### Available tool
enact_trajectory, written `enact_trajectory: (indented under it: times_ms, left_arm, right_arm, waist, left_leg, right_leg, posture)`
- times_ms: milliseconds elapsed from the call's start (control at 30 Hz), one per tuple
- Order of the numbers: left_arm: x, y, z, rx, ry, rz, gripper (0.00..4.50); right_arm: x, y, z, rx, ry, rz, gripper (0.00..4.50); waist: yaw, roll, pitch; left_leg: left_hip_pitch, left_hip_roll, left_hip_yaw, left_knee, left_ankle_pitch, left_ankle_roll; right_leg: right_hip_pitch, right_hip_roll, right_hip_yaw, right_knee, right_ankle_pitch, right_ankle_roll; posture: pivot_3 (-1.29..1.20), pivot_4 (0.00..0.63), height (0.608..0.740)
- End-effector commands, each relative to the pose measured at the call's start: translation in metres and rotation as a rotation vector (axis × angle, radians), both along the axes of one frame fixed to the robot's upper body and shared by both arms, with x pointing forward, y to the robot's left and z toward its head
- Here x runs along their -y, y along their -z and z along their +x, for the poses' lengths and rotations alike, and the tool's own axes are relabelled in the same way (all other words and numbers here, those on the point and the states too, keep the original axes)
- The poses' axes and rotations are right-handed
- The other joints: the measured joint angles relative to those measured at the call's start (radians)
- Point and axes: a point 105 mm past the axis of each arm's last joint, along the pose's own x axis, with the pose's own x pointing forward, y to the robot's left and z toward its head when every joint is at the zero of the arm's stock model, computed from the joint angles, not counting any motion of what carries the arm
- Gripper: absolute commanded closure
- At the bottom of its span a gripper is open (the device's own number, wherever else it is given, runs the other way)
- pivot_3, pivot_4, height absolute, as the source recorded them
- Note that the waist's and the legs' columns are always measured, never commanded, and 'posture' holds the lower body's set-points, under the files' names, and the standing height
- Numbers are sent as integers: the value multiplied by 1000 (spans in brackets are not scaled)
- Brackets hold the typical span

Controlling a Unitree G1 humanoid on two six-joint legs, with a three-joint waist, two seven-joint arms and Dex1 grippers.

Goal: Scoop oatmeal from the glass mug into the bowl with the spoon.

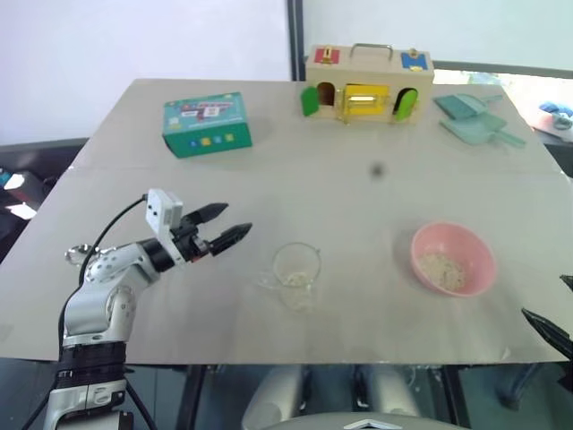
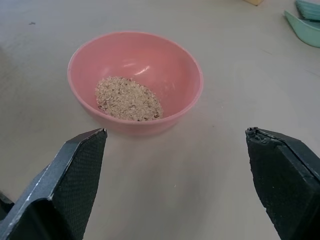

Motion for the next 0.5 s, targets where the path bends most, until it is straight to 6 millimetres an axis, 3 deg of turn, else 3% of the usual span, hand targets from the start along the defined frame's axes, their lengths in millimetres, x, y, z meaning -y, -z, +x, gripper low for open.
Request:
enact_trajectory:
  times_ms: [33, 67, 133, 300, 400, 500]
  left_arm:
    - [-1, -18, 8, 90, -65, -17, 0]
    - [-3, -21, 17, 108, -116, -29, 0]
    - [-15, -27, 31, 124, -216, -49, 0]
    - [-47, -32, 38, 107, -229, -31, 0]
    - [-65, -32, 35, 82, -194, 4, 0]
    - [-83, -29, 29, 54, -170, 64, 0]
  right_arm:
    - [-4, -10, 2, 80, -15, 12, 25]
    - [-7, -15, 5, 123, -19, 32, 25]
    - [-40, -31, 6, 204, -175, 96, 25]
    - [-106, -78, 9, 333, -462, 272, 25]
    - [-128, -93, 11, 364, -564, 315, 25]
    - [-134, -98, 12, 376, -591, 337, 25]
  waist:
    - [1, 0, 0]
    - [2, 0, 0]
    - [6, 0, 1]
    - [-17, 1, 1]
    - [-22, -1, 2]
    - [-20, -1, 2]
  left_leg:
    - [0, 0, 0, 0, 0, 0]
    - [0, 0, 0, 0, 0, 0]
    - [0, 0, -1, 0, 0, 0]
    - [1, 1, 0, 1, 0, -1]
    - [1, 0, 0, 1, 0, -1]
    - [0, 0, -1, 1, -1, -1]
  right_leg:
    - [0, 0, 0, 0, 0, 0]
    - [0, 0, 0, 0, 0, 0]
    - [1, 0, -1, 0, 0, 0]
    - [1, 2, 0, 1, 2, 4]
    - [1, 2, 0, 1, 3, 4]
    - [0, 2, -1, 0, 3, 4]
  posture:
    - [0, 150, 740]
    - [0, 150, 740]
    - [0, 150, 740]
    - [0, 150, 740]
    - [0, 150, 740]
    - [0, 150, 740]
